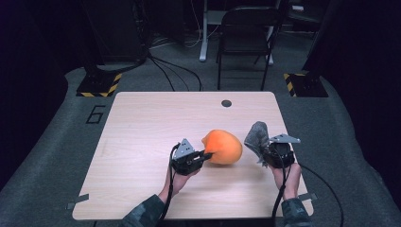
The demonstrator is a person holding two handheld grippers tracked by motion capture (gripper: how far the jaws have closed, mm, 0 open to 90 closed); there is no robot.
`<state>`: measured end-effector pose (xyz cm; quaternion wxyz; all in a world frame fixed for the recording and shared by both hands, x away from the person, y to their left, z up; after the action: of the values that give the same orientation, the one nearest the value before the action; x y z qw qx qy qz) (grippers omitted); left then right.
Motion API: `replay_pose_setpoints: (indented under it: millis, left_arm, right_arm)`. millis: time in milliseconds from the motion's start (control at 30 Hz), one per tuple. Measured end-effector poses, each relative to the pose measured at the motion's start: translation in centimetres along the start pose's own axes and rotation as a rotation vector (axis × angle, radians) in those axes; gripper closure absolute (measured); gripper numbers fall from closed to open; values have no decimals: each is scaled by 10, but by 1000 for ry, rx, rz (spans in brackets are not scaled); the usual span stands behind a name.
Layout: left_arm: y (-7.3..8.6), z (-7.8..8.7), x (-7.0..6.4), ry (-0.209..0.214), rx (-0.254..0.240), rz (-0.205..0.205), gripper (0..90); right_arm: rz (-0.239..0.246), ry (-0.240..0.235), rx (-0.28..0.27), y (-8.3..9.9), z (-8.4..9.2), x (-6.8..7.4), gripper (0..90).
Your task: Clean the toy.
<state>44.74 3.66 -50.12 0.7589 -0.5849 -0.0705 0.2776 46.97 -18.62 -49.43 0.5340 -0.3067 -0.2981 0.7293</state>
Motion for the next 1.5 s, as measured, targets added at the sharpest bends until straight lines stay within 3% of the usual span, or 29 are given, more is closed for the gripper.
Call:
replay_pose_setpoints:
  millis: [100, 167, 267, 300, 433, 500, 567, 733, 867, 1000, 1233, 1400, 1500]
  left_arm:
    - [9, -5, 1, 14, 40, 42, 809]
    - [13, -9, 3, 9, 54, 48, 808]
    - [17, -11, 3, 8, 68, 51, 806]
    - [17, -11, 3, 10, 67, 49, 806]
    - [19, -11, 2, 12, 83, 41, 805]
    - [22, -12, 3, 16, 95, 45, 804]
    - [23, -12, 2, 19, 90, 62, 804]
    - [24, -13, 0, 22, 98, 49, 802]
    - [24, -13, 1, 29, 102, 44, 799]
    - [24, -14, -1, 33, 103, 49, 797]
    - [24, -14, -1, 39, 108, 44, 794]
    - [24, -14, -1, 35, 108, 45, 794]
    - [24, -14, -1, 37, 109, 44, 794]
  right_arm:
    - [24, -16, -28, -10, 11, 10, 747]
    - [59, -35, -46, -19, 18, 24, 746]
    - [113, -81, -74, -31, 27, 58, 746]
    - [159, -92, -77, -33, 28, 71, 746]
    - [247, -107, -54, -31, 17, 116, 746]
    - [289, -76, -43, -27, 9, 121, 745]
    - [285, -81, -41, -25, 6, 119, 745]
    - [252, -70, -24, -19, 1, 103, 745]
    - [228, -45, 19, -8, -8, 85, 744]
    - [173, -31, 84, 8, -24, 65, 744]
    - [151, -26, 176, 29, -43, 50, 743]
    - [137, -19, 151, 21, -35, 45, 743]
    - [124, -22, 82, 4, -19, 48, 743]
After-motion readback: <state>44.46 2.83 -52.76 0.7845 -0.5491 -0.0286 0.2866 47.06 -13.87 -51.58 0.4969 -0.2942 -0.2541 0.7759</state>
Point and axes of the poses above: each handheld gripper's, and its own axes: z roughly backward along the jaws, y roughly out of its underside, x roughly to its left, the point moved 10 cm from there along -z, roughly forward along the jaws, and after that the axes turned 7 degrees about y, right-handed, at the moved point
